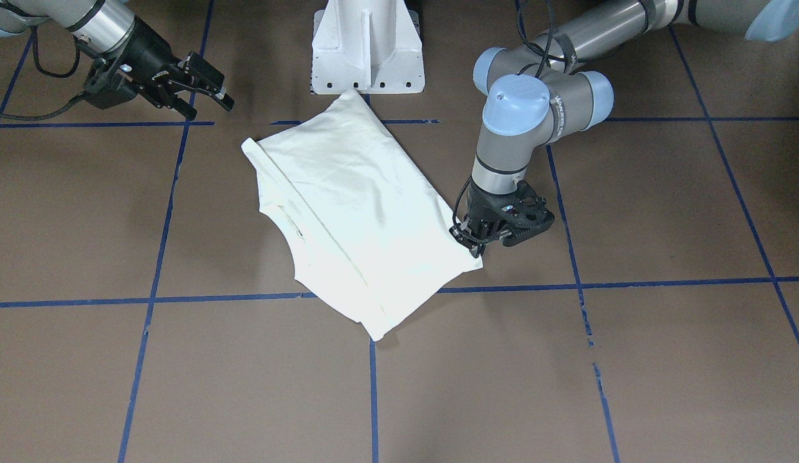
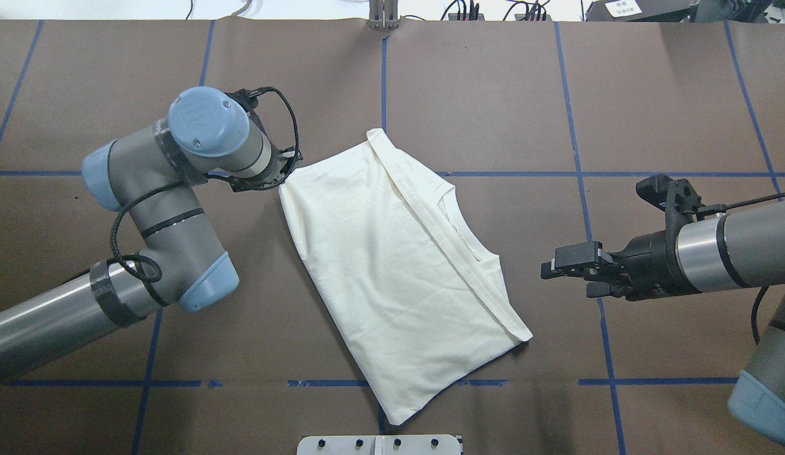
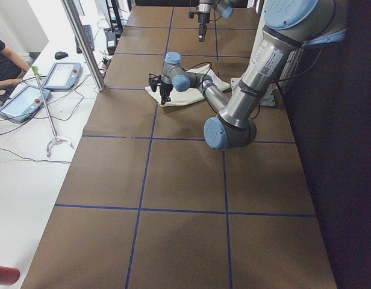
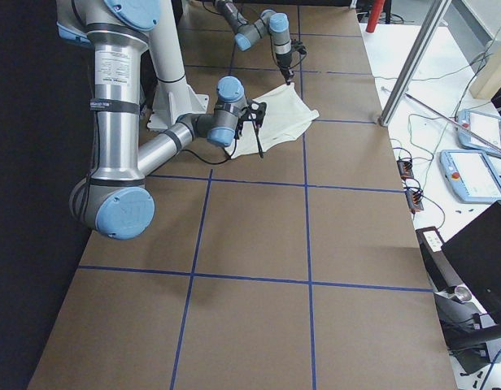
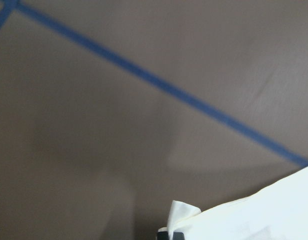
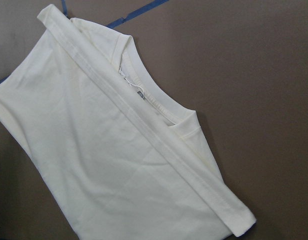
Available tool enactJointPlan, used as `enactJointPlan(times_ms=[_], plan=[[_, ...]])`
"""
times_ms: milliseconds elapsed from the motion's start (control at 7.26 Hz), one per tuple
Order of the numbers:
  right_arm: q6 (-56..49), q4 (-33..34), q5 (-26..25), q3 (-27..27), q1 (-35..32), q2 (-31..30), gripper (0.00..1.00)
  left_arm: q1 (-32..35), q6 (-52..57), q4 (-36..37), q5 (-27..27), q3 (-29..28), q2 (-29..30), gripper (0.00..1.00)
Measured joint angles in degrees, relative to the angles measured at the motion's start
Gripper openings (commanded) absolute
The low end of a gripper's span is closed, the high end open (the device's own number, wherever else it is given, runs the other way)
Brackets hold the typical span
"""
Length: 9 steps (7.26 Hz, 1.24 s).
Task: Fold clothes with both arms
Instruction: 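Pull the shirt corner with the left gripper to straighten the shirt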
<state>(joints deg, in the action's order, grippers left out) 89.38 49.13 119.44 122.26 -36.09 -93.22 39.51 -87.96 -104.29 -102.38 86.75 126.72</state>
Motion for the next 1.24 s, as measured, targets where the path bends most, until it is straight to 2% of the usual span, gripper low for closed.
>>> enactJointPlan(times_ms=[413,551,826,1102,1240], plan=[[0.0,0.0,-0.29,-0.43,-0.03,0.04,1.0,3.12,4.18,-15.7,0.55,-20.8,9.92,0.0],[0.02,0.0,-0.32,-0.44,-0.04,0.07,1.0,3.35,4.69,-19.49,1.47,-25.42,12.37,0.0],[0.08,0.0,-0.34,-0.45,-0.02,0.12,1.0,3.44,5.62,-23.27,2.7,-30.12,14.78,0.0],[0.09,0.0,-0.37,-0.47,0.04,0.14,1.0,3.46,6.07,-25.68,3.71,-31.98,15.47,0.0],[0.09,0.0,-0.4,-0.53,0.08,0.14,1.0,3.46,6.11,-26.34,4.0,-32.17,15.59,0.77]])
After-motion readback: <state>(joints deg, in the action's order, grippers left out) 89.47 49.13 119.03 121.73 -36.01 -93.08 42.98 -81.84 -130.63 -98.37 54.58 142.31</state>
